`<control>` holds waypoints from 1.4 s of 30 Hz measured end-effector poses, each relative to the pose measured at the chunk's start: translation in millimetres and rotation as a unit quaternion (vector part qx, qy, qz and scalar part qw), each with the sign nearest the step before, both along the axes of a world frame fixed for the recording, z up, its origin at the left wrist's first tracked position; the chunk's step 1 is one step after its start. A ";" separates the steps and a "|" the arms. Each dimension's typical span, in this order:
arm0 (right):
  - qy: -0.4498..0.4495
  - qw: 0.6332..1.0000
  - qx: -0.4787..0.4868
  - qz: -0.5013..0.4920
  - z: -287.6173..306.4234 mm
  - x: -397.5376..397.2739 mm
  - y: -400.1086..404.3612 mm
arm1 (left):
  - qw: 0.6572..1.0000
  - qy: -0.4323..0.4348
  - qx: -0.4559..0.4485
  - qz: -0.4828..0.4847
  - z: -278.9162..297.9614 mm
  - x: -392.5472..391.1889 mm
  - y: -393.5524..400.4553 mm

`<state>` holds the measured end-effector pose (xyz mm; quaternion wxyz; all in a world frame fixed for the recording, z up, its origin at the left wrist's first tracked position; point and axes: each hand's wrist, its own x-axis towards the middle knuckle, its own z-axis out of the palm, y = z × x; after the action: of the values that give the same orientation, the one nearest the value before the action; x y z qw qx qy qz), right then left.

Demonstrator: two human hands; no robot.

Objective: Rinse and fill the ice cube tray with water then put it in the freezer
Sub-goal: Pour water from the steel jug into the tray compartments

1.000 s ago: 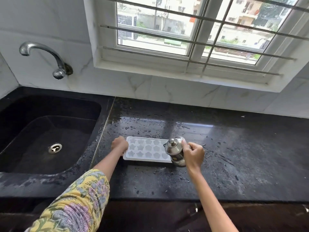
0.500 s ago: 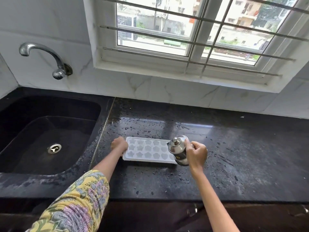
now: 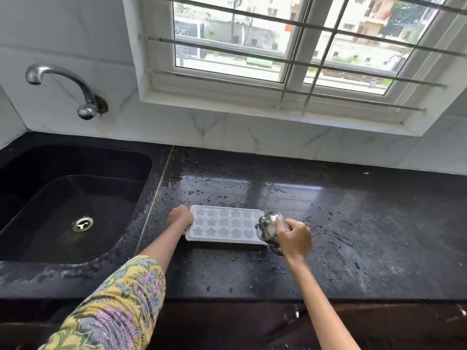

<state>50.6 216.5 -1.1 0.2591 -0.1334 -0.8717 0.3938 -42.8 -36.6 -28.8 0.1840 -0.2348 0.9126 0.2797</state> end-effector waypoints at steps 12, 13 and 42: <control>0.022 1.000 -0.012 -0.003 5.4 1.1 0.8 | 1.000 -0.001 -0.009 -0.024 -2.1 0.2 2.4; 0.020 1.000 -0.010 -0.004 4.3 1.4 1.0 | 1.000 0.000 -0.009 -0.024 -2.9 -0.3 2.1; 0.009 0.997 -0.059 -0.050 13.4 8.0 16.3 | 0.998 0.025 -0.041 -0.032 -12.4 -4.3 0.3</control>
<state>58.6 232.8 12.3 0.2779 -0.1882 -0.8369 0.4323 -47.1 -36.3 -41.2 0.1599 -0.2054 0.9348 0.2417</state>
